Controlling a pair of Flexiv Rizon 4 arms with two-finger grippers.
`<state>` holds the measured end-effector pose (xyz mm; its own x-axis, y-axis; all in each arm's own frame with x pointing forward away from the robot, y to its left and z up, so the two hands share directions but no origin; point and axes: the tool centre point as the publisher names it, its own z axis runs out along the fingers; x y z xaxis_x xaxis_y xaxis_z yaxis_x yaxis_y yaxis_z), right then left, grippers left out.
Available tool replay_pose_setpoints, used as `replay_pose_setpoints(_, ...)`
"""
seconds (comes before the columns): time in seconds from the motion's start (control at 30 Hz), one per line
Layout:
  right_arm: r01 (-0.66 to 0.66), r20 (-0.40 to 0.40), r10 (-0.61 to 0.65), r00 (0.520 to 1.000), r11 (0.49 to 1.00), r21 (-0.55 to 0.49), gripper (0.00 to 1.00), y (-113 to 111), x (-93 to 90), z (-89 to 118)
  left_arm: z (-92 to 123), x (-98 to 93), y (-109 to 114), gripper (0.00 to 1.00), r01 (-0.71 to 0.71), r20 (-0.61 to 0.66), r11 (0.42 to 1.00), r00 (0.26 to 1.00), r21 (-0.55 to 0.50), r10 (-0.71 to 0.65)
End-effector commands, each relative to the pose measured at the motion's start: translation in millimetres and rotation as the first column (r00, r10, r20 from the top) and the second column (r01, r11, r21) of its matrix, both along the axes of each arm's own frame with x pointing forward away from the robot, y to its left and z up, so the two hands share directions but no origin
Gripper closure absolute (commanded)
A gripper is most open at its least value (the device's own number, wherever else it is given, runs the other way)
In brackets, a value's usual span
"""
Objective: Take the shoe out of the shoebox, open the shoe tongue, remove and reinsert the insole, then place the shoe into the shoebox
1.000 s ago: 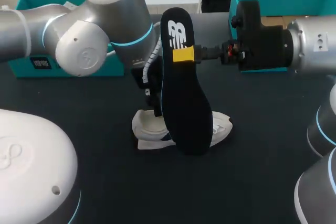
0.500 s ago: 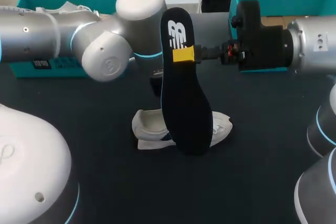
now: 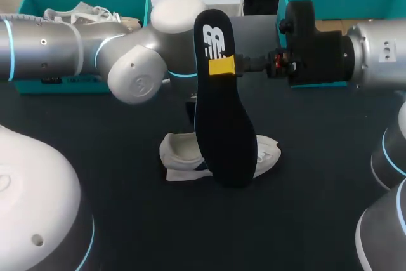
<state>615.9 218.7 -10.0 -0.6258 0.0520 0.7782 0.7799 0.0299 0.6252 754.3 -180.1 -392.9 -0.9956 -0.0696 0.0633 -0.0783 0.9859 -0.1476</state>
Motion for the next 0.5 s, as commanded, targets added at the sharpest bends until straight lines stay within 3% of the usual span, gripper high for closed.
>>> replay_pose_setpoints(0.03, 0.002, -0.001, -0.002, 1.0, 1.0, -0.002, 1.0, 4, 0.6, 0, 7, 11.7, 0, 1.0, 0.104, -0.102, 0.994, 0.99, 0.02, -0.102)
replay_pose_setpoints(0.17, 0.002, -0.001, -0.002, 1.0, 1.0, -0.002, 1.0, 4, 0.6, 0, 18, 14.5, 0, 1.0, 0.288, -0.228, 0.958, 0.933, 0.009, -0.279)
replay_pose_setpoints(0.27, 0.002, -0.001, -0.002, 1.0, 1.0, -0.002, 1.0, 4, 0.6, 0, 27, 17.4, 0, 1.0, 0.487, -0.357, 0.874, 0.814, -0.009, -0.458)
replay_pose_setpoints(0.37, 0.002, -0.001, -0.002, 1.0, 1.0, -0.002, 1.0, 4, 0.6, 0, 34, 21.5, 2, 1.0, 0.689, -0.484, 0.718, 0.597, -0.102, -0.64)
replay_pose_setpoints(0.43, 0.002, -0.001, -0.002, 1.0, 1.0, -0.002, 1.0, 4, 0.6, 0, 43, 20.1, 6, 1.0, 0.817, -0.499, 0.529, 0.368, -0.23, -0.785)
replay_pose_setpoints(0.5, 0.002, -0.001, -0.002, 1.0, 1.0, -0.002, 1.0, 4, 0.6, 0, 52, 20.0, 9, 1.0, 0.85, -0.5, 0.388, 0.177, -0.357, -0.848)
